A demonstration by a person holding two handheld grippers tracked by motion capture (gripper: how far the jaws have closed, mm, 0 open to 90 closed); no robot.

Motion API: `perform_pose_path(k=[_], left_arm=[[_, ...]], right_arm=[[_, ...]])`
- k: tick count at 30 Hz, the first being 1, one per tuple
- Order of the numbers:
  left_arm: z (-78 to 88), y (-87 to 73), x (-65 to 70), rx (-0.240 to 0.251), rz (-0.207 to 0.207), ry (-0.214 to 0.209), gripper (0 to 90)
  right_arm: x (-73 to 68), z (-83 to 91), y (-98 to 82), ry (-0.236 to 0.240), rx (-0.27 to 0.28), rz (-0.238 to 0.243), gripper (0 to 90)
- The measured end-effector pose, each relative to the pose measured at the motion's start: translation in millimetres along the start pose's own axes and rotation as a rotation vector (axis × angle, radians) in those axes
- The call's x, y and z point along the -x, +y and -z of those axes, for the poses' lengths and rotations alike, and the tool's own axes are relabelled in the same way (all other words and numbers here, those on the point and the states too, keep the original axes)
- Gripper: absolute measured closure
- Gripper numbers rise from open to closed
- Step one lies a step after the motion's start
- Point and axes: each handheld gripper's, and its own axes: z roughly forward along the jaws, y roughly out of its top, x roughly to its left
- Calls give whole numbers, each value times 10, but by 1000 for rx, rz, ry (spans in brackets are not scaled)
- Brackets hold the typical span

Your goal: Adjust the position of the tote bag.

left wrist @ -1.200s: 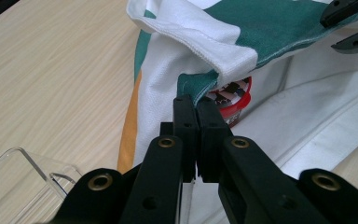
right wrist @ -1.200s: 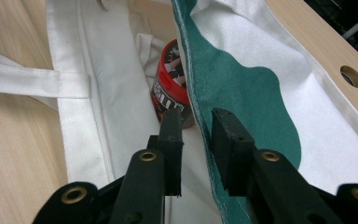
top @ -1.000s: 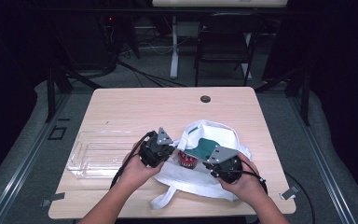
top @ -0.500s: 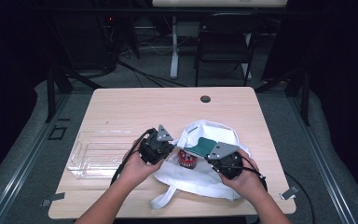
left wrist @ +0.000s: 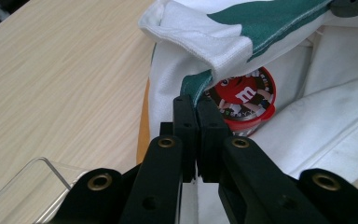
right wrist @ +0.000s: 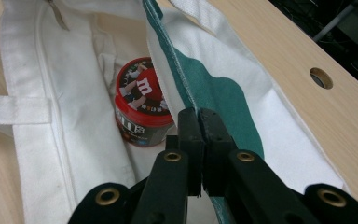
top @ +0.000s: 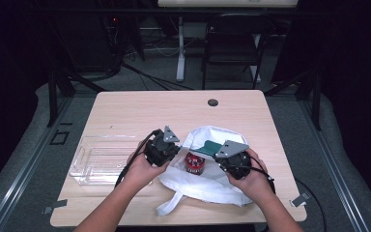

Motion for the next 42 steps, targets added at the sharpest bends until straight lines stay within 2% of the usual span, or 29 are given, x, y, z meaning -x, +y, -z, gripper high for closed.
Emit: perform_pose_path(k=[3, 19, 30, 38, 42], left_arm=[[-13, 13, -20, 2, 7, 2, 885], [-90, 84, -139, -13, 34, 7, 883], [-177, 100, -203, -23, 57, 4, 884], [-214, 115, -224, -24, 69, 5, 884], [-235, 123, -235, -28, 78, 10, 884]], right_arm=[[21, -1, 25, -15, 1, -8, 888], [131, -102, 122, -32, -15, -20, 889], [216, -198, 145, -36, -19, -66, 889], [242, -234, 149, -47, -26, -64, 889], [252, -259, 145, -53, -19, -81, 889]])
